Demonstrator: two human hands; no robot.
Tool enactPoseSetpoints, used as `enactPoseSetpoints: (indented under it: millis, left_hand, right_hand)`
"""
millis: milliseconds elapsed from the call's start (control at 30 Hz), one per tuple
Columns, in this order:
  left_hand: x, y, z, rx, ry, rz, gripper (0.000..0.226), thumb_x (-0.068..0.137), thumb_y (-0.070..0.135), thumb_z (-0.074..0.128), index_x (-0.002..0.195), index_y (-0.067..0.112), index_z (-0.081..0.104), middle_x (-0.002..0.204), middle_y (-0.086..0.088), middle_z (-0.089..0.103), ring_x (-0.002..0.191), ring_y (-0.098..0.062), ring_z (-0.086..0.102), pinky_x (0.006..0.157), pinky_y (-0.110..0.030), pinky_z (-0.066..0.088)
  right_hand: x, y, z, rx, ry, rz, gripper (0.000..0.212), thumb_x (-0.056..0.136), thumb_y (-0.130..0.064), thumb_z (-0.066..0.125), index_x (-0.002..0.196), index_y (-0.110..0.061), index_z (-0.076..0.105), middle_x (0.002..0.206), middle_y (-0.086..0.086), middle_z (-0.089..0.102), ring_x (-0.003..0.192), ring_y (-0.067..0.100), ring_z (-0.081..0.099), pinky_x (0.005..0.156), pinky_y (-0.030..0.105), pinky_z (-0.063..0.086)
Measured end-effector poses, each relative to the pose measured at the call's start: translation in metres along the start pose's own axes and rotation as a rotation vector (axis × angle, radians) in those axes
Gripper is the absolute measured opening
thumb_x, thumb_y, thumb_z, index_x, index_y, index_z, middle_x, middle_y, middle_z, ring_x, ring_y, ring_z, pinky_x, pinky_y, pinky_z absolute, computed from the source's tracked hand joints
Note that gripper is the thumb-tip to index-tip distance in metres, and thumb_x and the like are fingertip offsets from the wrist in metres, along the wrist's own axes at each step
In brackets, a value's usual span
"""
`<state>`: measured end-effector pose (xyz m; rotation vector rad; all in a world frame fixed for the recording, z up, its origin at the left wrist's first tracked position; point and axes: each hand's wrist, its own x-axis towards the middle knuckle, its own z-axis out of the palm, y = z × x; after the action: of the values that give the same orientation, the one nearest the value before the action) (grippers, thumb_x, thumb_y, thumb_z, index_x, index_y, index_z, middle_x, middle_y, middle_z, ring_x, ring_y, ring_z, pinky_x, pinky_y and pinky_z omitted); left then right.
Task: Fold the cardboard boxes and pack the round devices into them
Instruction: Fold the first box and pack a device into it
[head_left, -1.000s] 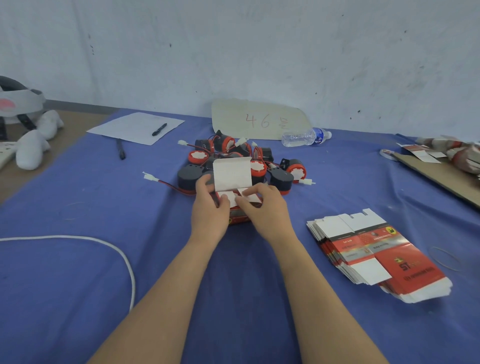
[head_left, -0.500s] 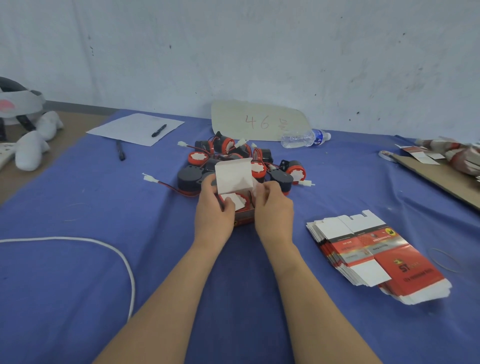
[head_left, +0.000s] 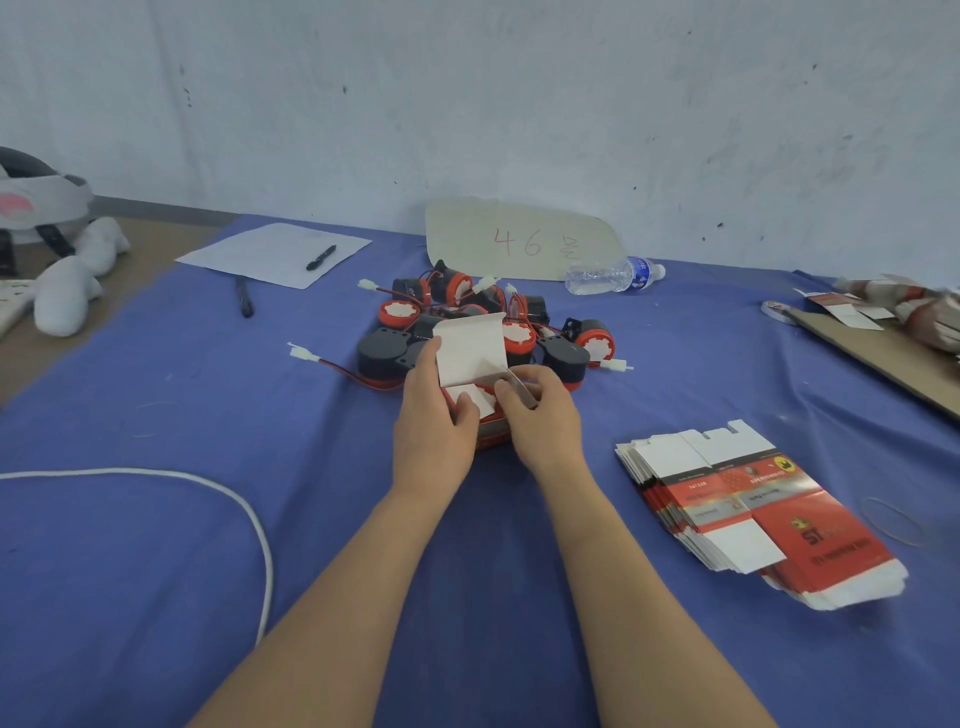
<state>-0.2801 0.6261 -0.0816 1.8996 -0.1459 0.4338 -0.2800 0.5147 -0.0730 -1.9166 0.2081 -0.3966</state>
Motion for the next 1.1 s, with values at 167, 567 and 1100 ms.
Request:
enactPoseSetpoints:
  millis: [167,567,1100]
  left_hand:
    - [-0.001,0.000,-0.001,0.001,-0.008,0.009,0.065,0.091,0.007,0.052,0.147,0.027,0.027,0.141,0.004,0.046,0.097,-0.013,0.053,0.091,-0.036,0.049]
    - [0.002,-0.001,-0.002,-0.023,-0.011,-0.002,0.036,0.089,0.006,0.054,0.116,0.021,0.036,0.102,0.010,0.051,0.070,-0.016,0.051,0.066,-0.032,0.044]
    - [0.002,-0.002,-0.001,0.007,-0.005,-0.022,0.029,0.091,0.009,0.055,0.109,0.021,0.037,0.093,0.007,0.050,0.076,-0.017,0.052,0.063,-0.027,0.040]
  right_hand:
    - [0.005,-0.001,0.002,0.099,0.064,0.090,0.016,0.093,-0.025,0.058,0.102,-0.029,0.045,0.087,-0.011,0.054,0.074,0.003,0.053,0.054,0.018,0.038]
    - [0.014,-0.002,-0.003,-0.073,0.001,0.102,0.019,0.088,-0.008,0.057,0.096,-0.020,0.044,0.079,0.000,0.052,0.065,0.010,0.047,0.049,0.021,0.035]
    - [0.003,0.000,-0.004,-0.031,-0.002,-0.029,0.022,0.094,-0.008,0.050,0.098,-0.029,0.052,0.103,-0.005,0.055,0.079,0.003,0.052,0.053,0.013,0.038]
